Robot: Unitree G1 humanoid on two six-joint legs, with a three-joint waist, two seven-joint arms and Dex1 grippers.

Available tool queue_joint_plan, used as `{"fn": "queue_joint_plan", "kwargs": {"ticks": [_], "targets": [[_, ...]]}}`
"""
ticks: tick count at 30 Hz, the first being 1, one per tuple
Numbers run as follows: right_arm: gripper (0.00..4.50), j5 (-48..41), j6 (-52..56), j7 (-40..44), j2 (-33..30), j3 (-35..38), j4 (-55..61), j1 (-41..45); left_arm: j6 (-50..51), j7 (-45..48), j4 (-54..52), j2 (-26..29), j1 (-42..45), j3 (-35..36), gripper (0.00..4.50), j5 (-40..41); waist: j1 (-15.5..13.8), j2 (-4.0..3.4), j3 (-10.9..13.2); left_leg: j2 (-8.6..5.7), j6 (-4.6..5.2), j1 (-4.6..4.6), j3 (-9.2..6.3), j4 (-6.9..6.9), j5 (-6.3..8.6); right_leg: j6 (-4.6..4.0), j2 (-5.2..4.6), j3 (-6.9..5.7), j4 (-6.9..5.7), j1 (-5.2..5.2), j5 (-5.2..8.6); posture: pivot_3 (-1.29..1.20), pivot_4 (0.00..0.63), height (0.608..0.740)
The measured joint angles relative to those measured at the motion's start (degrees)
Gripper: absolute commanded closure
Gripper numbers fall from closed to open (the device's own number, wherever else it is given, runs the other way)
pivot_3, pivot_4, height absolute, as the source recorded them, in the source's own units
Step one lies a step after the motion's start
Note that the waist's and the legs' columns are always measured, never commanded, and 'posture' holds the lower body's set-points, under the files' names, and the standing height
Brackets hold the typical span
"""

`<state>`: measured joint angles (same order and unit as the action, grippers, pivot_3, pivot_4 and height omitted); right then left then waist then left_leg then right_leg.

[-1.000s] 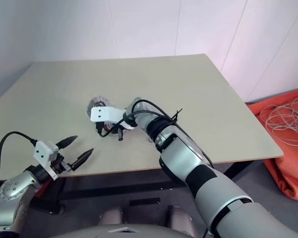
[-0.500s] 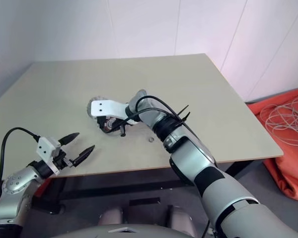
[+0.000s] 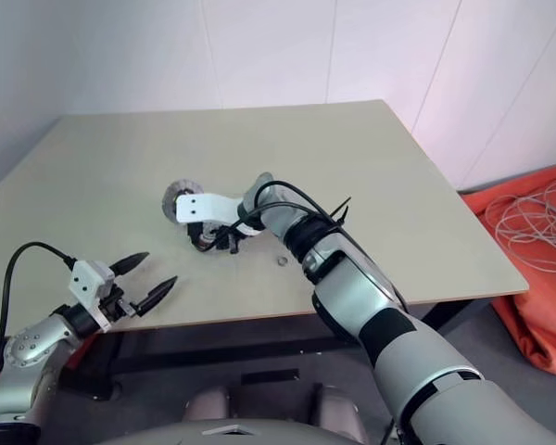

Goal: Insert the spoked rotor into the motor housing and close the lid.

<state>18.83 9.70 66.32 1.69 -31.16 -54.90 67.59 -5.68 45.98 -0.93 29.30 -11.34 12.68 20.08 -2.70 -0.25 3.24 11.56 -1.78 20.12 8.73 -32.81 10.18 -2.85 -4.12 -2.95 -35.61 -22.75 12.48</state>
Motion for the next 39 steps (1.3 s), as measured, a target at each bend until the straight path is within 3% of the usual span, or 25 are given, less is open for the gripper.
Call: {"fn": "queue_joint_plan", "kwargs": {"ticks": [6,16,30,33,39], "targets": [[0.10,1.5,-2.8,1.2,0.0,-1.1,-1.3,1.3,-0.6,0.0,0.1,0.0,-0.1,0.0,0.00,0.0,0.0,-0.01,0.0,0.01,0.00,-0.01,0.00,0.00,0.00,0.00,0.00,0.00,-0.03,-0.01,0.00,0.00,0.000,0.740],[0.04,4.9,-7.9,2.1,0.6,-2.9,-8.8,6.1,-0.5,-0.9,-0.1,-0.1,0.1,-0.3,0.00,-0.3,0.1,-0.07,0.2,0.06,0.00,0.02,0.00,-0.03,0.00,-0.09,0.04,0.00,-0.12,-0.10,0.04,0.00,0.000,0.740],[0.04,8.0,-8.8,1.9,3.4,-3.4,-13.0,6.3,0.1,-3.4,-2.3,-0.4,-0.5,-0.6,0.00,-0.4,0.1,-0.11,0.2,0.09,-0.01,0.09,0.01,-0.04,0.00,-0.15,0.06,-0.01,-0.14,-0.16,0.04,0.00,0.000,0.740],[0.66,8.5,-9.2,1.8,3.9,-3.4,-13.5,6.3,0.2,-4.0,-2.9,-0.4,-0.9,-0.6,0.00,-0.6,0.1,-0.12,0.2,0.09,-0.01,0.09,0.01,-0.05,0.00,-0.15,0.06,-0.01,-0.13,-0.15,0.04,0.00,0.000,0.740],[2.66,9.0,-9.2,0.2,4.7,-3.3,-14.0,6.4,0.2,-4.6,-3.9,-0.5,-2.4,-0.6,0.00,-0.6,0.1,-0.16,0.3,0.10,-0.01,0.08,0.01,-0.04,0.00,-0.16,0.06,-0.01,-0.13,-0.15,0.05,0.00,0.000,0.740]]}}
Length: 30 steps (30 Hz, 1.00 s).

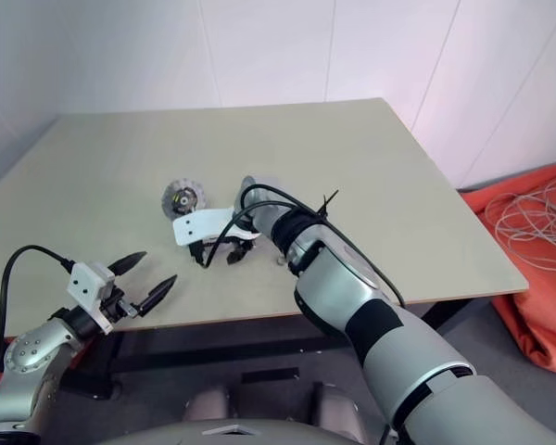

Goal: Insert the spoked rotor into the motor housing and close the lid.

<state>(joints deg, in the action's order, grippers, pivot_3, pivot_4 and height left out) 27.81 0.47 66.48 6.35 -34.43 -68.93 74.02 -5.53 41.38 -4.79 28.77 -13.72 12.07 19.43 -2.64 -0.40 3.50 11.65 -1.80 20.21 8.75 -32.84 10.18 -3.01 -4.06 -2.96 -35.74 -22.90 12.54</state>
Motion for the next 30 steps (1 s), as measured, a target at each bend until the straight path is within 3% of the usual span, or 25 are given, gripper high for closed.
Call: {"fn": "queue_joint_plan", "kwargs": {"ticks": [5,19,30], "targets": [[4.46,0.5,0.0,-1.3,0.8,0.0,-0.1,0.2,0.0,-0.4,-0.2,0.0,0.0,0.0,0.00,-0.2,0.0,-0.07,0.0,-0.01,0.00,0.00,0.00,0.00,0.00,0.00,0.00,0.00,0.00,0.01,0.00,0.00,0.000,0.740],[4.48,0.1,1.6,1.6,-0.3,0.8,2.2,0.2,0.6,-0.5,-0.2,-0.3,1.2,-0.3,0.00,-0.4,-0.1,-0.04,0.1,0.00,0.00,0.04,0.00,-0.01,0.00,-0.01,0.00,0.00,0.00,0.00,0.00,0.00,0.000,0.740],[4.48,-1.0,10.6,10.7,-6.6,0.3,21.5,-6.5,1.1,0.9,1.3,-0.2,4.4,-1.2,0.00,-0.5,-0.1,0.11,0.2,0.01,-0.01,0.10,0.00,-0.06,-0.01,-0.02,0.02,-0.02,-0.01,-0.03,-0.01,0.00,0.000,0.740]]}}
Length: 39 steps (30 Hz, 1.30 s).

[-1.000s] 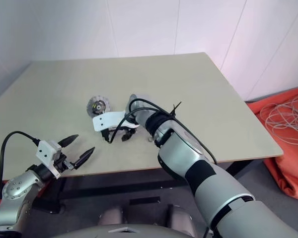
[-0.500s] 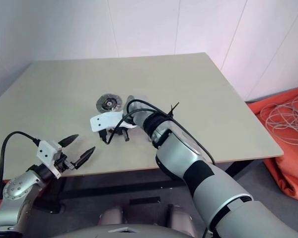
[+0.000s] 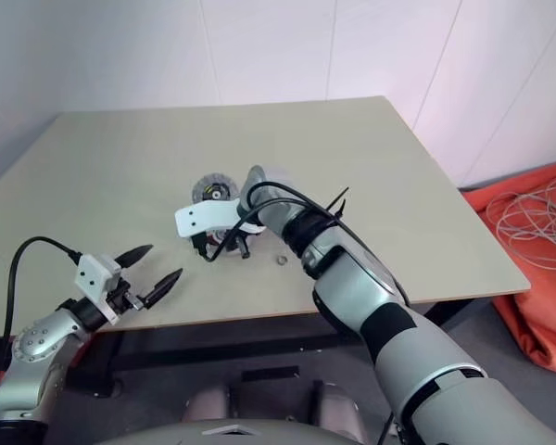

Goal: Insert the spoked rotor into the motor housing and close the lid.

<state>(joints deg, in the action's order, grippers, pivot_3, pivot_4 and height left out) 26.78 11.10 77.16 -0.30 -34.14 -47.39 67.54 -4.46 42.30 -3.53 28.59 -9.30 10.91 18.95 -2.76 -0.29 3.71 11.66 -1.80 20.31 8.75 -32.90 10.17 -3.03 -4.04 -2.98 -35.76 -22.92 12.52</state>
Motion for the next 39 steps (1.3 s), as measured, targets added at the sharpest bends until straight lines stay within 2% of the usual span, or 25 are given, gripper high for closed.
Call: {"fn": "queue_joint_plan", "kwargs": {"ticks": [10,25,28,39], "targets": [[4.48,-0.3,7.6,2.6,-2.9,-1.0,11.9,-5.9,-0.1,1.2,2.2,0.1,1.2,0.0,0.00,-0.1,-0.1,0.04,0.0,0.01,-0.01,-0.04,0.00,-0.07,0.00,0.00,0.00,0.00,-0.02,0.06,0.00,0.00,0.000,0.740],[4.48,-3.1,14.0,0.4,-0.9,-2.1,12.5,-6.6,-1.8,1.9,4.9,0.1,1.8,-0.1,0.00,-0.6,0.0,0.06,0.0,0.02,-0.02,-0.07,-0.01,-0.07,-0.01,0.00,0.01,0.00,-0.03,0.08,0.00,0.00,0.000,0.740],[3.84,-4.0,14.0,0.3,-1.3,-2.1,13.6,-7.1,-1.9,2.0,5.0,0.1,2.2,-0.1,0.00,-1.0,-0.1,0.07,0.0,0.01,-0.02,-0.11,-0.01,-0.07,-0.01,0.01,0.01,0.00,-0.02,0.12,0.00,0.00,0.000,0.740],[0.06,-7.8,18.8,2.3,-4.0,-1.8,24.0,-7.6,-1.9,2.0,5.5,-0.2,3.2,-0.6,0.00,-1.4,-0.4,0.10,0.0,0.01,-0.05,-0.24,-0.03,-0.08,-0.03,0.02,0.01,0.00,-0.02,0.28,0.00,0.00,0.000,0.740]]}}
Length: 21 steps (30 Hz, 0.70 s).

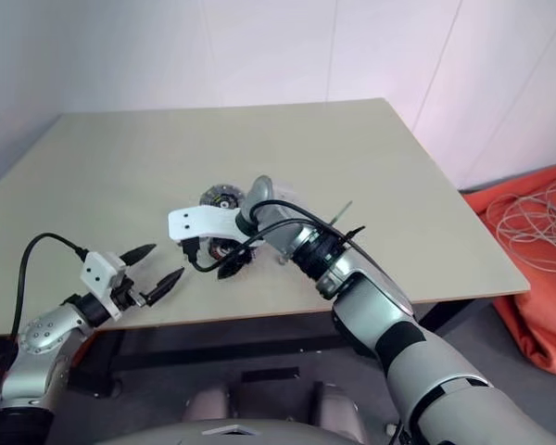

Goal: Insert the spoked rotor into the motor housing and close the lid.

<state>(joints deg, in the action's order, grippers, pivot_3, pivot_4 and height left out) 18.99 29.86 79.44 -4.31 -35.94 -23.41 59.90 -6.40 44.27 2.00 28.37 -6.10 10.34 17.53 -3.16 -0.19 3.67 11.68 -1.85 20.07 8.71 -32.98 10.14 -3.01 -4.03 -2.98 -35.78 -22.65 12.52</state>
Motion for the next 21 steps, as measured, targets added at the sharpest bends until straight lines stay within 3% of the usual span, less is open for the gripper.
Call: {"fn": "queue_joint_plan", "kwargs": {"ticks": [4,8,11,16,21], "targets": [[0.03,-6.1,8.4,0.7,-4.9,6.5,10.5,-3.4,0.2,0.6,0.0,-0.6,1.2,-1.0,0.00,0.4,-1.5,0.18,-0.1,-0.02,0.00,-0.08,-0.01,0.00,0.00,0.01,0.00,0.00,0.06,0.16,0.00,0.00,0.000,0.740],[0.03,-11.6,17.4,-1.1,-12.2,14.5,17.5,-12.3,0.8,1.5,0.0,-0.7,1.1,-1.1,0.00,1.4,-2.7,0.29,-0.1,-0.10,0.01,-0.30,0.01,-0.01,0.01,0.09,-0.03,0.01,0.11,0.42,0.03,0.00,0.000,0.740],[0.03,-15.6,20.5,-6.4,-14.0,20.7,21.6,-20.6,2.7,2.4,-0.1,-0.8,1.4,-1.1,0.00,3.6,-2.5,0.26,-0.1,-0.02,-0.10,-0.39,0.00,0.02,-0.06,0.41,0.01,0.01,0.03,0.38,0.21,0.00,0.000,0.740],[0.03,-19.2,15.4,-18.5,-13.1,30.5,23.2,-32.5,6.8,4.2,-0.5,-0.4,1.5,-0.3,0.00,7.9,-2.4,0.26,-0.1,0.06,-0.28,-0.42,0.04,0.03,-0.17,0.42,0.16,0.01,0.02,0.37,0.22,0.00,0.000,0.740],[0.03,-19.4,9.1,-24.5,-11.9,29.4,21.6,-35.9,8.4,4.9,-0.5,0.3,2.4,0.7,0.00,8.8,-2.3,0.24,-0.1,0.11,-0.33,-0.47,0.00,0.02,-0.20,0.44,0.24,0.01,0.07,0.38,0.23,0.00,0.000,0.740]]}}
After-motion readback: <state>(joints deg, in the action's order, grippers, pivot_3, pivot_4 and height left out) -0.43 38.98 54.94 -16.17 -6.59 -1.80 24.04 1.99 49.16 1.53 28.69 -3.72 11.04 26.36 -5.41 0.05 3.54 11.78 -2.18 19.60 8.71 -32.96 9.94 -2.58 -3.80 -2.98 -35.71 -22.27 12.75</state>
